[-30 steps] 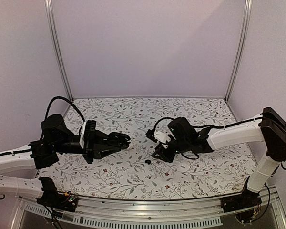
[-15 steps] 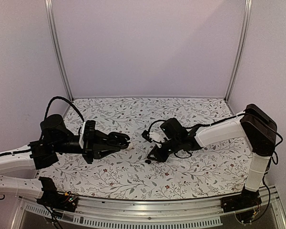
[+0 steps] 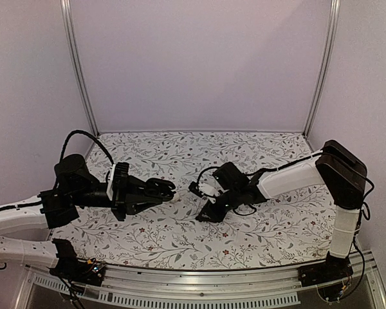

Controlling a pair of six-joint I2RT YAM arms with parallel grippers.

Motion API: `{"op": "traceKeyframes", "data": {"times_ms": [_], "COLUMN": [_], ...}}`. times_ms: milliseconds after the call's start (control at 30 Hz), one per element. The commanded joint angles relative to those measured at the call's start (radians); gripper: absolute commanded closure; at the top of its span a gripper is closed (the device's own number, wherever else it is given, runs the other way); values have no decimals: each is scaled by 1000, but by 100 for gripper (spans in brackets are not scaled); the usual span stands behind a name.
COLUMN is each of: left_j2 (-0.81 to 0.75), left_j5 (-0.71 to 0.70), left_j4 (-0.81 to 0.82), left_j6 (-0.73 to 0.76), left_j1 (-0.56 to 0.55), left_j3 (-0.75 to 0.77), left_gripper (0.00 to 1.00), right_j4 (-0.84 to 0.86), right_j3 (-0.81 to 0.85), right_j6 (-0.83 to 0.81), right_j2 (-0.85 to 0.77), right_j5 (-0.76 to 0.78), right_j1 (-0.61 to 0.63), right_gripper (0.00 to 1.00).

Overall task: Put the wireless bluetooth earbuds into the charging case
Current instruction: Pick up the right earbud from the center of the board.

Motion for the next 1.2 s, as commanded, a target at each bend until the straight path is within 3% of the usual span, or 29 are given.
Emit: {"op": "traceKeyframes", "data": {"times_ms": [0,433,933,1167], "left_j2": [-9,-5,-3,10], "left_j5": [-7,-7,-7,10], "left_j4": [3,5,6,11], "left_j6": [12,12,10,21], "left_j1": [15,15,15,13], "left_j3": [-10,-9,-11,-10], "left_gripper": [100,100,100,100], "right_j4": [-45,-71,-63,6], "right_j3": [24,35,-90,-128], "right_j6": [-26,-48,85,127], "right_j2": [31,-5,-142,-416], "right_j5": [-18,-47,64,114], "right_j1": [19,46,32,15], "right_gripper": [70,100,100,100]}}
